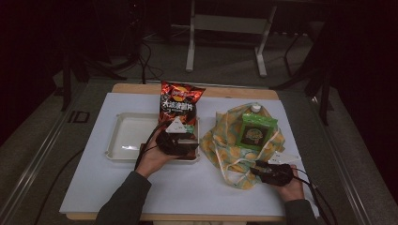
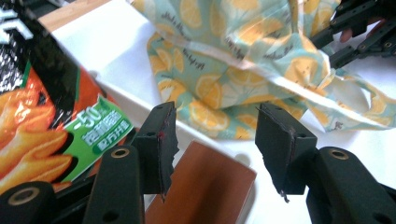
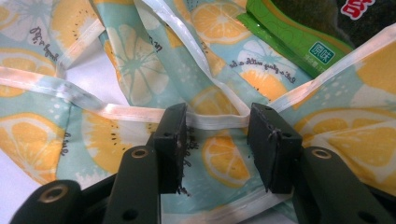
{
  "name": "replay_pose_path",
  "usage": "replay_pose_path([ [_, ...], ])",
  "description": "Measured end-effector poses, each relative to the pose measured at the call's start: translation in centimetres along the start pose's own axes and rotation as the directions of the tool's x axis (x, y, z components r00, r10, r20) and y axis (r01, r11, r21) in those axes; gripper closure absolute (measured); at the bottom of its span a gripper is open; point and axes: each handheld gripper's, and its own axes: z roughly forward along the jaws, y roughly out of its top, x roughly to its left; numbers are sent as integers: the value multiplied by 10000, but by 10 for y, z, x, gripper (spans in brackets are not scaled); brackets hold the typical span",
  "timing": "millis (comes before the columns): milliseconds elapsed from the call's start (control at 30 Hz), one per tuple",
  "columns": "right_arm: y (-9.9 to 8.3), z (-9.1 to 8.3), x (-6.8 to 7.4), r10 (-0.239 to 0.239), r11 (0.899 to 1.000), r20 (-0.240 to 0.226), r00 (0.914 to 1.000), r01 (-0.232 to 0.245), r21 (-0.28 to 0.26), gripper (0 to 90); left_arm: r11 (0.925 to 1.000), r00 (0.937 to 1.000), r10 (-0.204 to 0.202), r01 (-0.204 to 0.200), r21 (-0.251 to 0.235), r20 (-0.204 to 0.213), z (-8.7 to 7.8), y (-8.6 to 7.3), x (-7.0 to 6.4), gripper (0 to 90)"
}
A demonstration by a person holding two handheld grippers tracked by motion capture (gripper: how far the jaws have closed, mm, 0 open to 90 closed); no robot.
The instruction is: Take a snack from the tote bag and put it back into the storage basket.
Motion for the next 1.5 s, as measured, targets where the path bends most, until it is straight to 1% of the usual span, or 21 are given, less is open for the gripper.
replay_pose_path([
  [67, 0, 0, 0, -3, 10000, -3, 10000, 3, 2, 572, 9999, 9999, 90, -89, -69, 64, 0, 4, -3, 476],
  [200, 0, 0, 0, 7, 10000, -7, 10000, -7, 2, 572, 9997, 9996, 232, -231, -61, 164, 3, 12, -8, 481],
  [300, 0, 0, 0, 4, 10000, -3, 10000, -4, 18, 572, 9996, 9994, 248, -246, -124, 232, 4, 16, -12, 481],
  [400, 0, 0, 0, -4, 10000, -4, 10000, 4, 5, 571, 9996, 9987, 205, -195, -203, 474, 7, 19, -15, 486],
  [500, 0, 0, 0, -4, 10000, -10, 10000, 4, -2, 571, 9994, 9983, 268, -255, -253, 523, 10, 22, -18, 486],
  [633, 0, 0, 0, -6, 10000, -9, 10000, 6, -1, 571, 9992, 9982, 195, -174, -363, 567, 16, 24, -22, 487],
  [733, 0, 0, 0, 1, 10000, -11, 10000, -1, -1, 572, 9991, 9982, 182, -160, -384, 563, 22, 29, -25, 497],
  [900, 0, 0, 0, 2, 10000, -12, 10000, -2, -2, 571, 9984, 9980, 115, -80, -562, 624, 28, 36, -27, 503],
  [1133, 0, 0, 0, 7, 10000, -16, 10000, -7, 1, 570, 9980, 9973, 220, -178, -599, 700, 39, 47, -32, 512],
  [1200, 0, 0, 0, 1, 10000, -17, 10000, -1, -3, 570, 9977, 9965, 140, -85, -669, 828, 43, 49, -33, 516],
  [1267, 0, 0, 0, 1, 10000, -17, 10000, -1, -4, 570, 9976, 9965, 281, -230, -651, 790, 47, 52, -35, 516],
  [1333, 0, 0, 0, 21, 10000, -33, 10000, -22, -1, 570, 9976, 9956, 335, -280, -633, 879, 51, 56, -37, 516],
  [1400, 0, 0, 0, 18, 10000, -29, 10000, -18, -1, 570, 9976, 9955, 429, -382, -569, 848, 55, 61, -37, 516],
  [1500, 0, 0, 0, -11, 10000, -18, 10000, 11, 2, 568, 9973, 9952, 385, -327, -653, 897, 59, 68, -37, 516],
])
